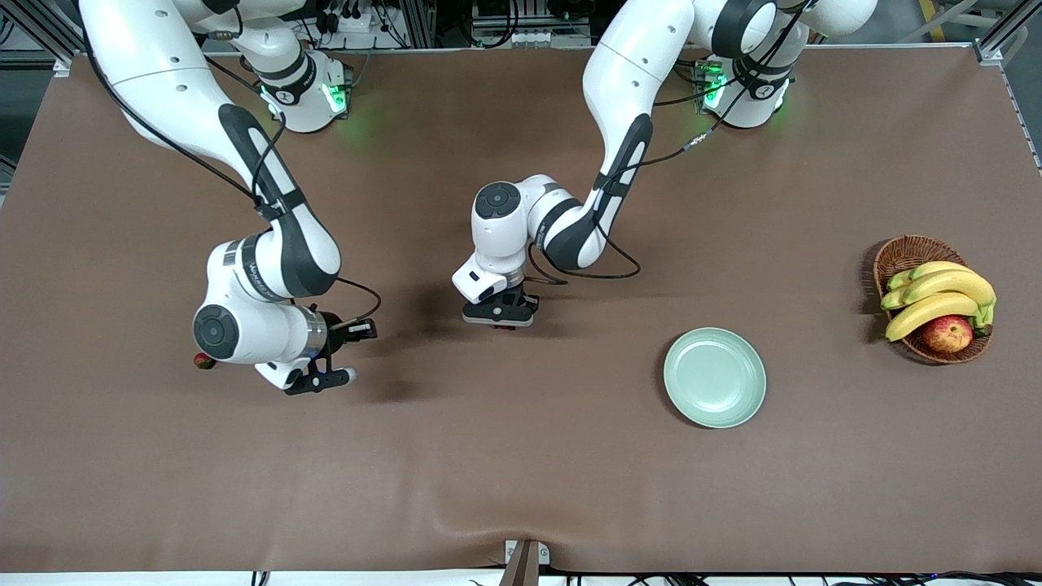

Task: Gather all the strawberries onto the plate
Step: 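Carry the strawberry over the plate while the right gripper brings another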

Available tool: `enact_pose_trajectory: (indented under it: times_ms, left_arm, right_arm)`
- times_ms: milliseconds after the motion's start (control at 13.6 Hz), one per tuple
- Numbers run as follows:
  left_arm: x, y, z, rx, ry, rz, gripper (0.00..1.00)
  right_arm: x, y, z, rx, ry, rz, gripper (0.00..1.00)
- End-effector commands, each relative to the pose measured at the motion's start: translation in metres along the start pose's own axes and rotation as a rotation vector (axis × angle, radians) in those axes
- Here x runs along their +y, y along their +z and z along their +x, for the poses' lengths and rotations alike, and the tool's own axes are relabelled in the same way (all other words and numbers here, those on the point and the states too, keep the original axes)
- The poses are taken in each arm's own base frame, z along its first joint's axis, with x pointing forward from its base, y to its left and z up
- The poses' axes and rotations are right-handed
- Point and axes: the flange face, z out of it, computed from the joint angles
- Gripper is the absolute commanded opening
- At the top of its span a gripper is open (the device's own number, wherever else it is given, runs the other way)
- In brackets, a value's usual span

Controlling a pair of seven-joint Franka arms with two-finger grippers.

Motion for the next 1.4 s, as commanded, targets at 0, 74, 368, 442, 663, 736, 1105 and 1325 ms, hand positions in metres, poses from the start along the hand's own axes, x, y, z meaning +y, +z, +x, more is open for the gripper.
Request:
enact_pose_trajectory:
  times_ms: [0,74,368,442,663,736,1105,1325]
  left_arm:
    - [-0.005,-0.020,0.016,0.022,-0.046,0.008,0.00]
    - [-0.022,-0.031,0.035,0.014,-0.096,0.023,0.00]
    - [-0.140,-0.082,0.132,-0.040,-0.369,0.091,0.00]
    - [-0.182,-0.089,0.153,-0.065,-0.445,0.121,0.00]
    - [-0.306,-0.079,0.185,-0.165,-0.605,0.226,0.00]
    - [-0.339,-0.070,0.189,-0.187,-0.647,0.243,0.00]
    - [-0.407,-0.034,0.182,-0.234,-0.729,0.253,0.00]
    - [-0.411,-0.005,0.162,-0.212,-0.740,0.220,0.00]
  right_arm:
    - [-0.021,0.000,-0.007,-0.004,0.032,0.029,0.14]
    - [-0.028,0.002,-0.008,-0.003,0.058,0.028,0.14]
    - [-0.067,0.016,-0.011,-0.002,0.103,0.084,0.13]
    - [-0.074,0.020,-0.010,0.005,0.115,0.095,0.13]
    - [-0.133,0.044,-0.016,0.044,0.164,0.136,0.13]
    - [-0.160,0.055,-0.019,0.078,0.199,0.145,0.13]
    - [-0.226,0.105,-0.032,0.177,0.297,0.158,0.17]
    - [-0.226,0.118,-0.031,0.180,0.319,0.155,0.72]
